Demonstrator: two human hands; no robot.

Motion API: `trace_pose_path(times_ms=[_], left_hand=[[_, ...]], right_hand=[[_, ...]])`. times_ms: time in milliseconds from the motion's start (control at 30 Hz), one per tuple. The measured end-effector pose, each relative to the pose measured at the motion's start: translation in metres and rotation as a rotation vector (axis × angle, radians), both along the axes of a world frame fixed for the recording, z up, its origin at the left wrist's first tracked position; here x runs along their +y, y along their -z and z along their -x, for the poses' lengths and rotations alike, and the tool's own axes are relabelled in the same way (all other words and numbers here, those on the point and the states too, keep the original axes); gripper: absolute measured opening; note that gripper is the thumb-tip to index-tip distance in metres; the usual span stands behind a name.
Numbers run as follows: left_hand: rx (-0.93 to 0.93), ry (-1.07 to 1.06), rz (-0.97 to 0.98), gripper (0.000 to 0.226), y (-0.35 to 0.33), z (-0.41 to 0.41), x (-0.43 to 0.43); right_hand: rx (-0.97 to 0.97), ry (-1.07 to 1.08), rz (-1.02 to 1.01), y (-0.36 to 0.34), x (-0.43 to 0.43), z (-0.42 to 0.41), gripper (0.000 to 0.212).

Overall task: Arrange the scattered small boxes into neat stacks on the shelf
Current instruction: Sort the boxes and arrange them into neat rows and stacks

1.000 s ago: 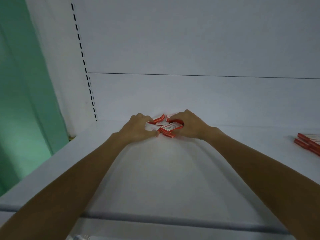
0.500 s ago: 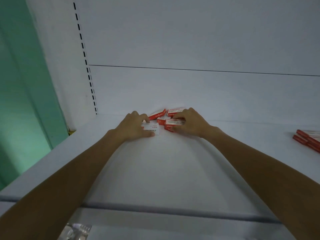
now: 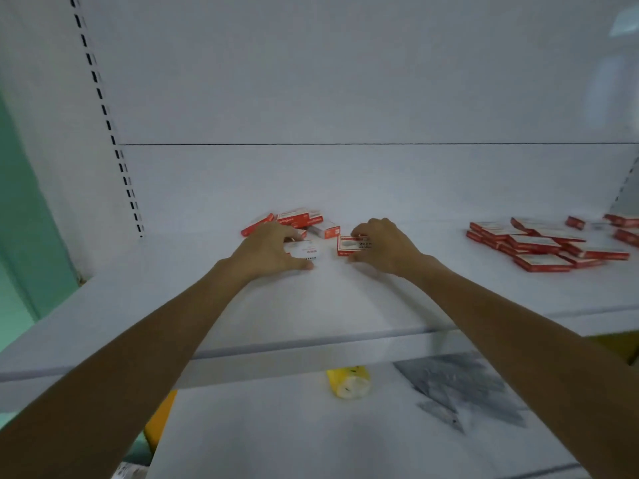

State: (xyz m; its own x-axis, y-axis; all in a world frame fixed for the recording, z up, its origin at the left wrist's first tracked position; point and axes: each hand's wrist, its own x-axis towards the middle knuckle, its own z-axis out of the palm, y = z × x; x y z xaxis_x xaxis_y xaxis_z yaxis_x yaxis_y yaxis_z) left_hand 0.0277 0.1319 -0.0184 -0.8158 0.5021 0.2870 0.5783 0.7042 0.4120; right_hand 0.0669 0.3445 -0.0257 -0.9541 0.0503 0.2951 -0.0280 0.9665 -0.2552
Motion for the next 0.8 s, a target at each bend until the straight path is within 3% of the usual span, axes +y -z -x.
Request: trace_pose_path(times_ms=[400,800], left_hand=[[0.036,0.176,0.019,0.051,-0.008,-0.054,0.143],[-0.025,0.193,-0.107,0.054,0.002,-0.116,0.305]], right_hand=[[0.074,0.254,-0.003,-0.014,0.137,-0.106,0.051],[0.037,0.279,-0.087,-0.019,0.304,-0.171,0.048]])
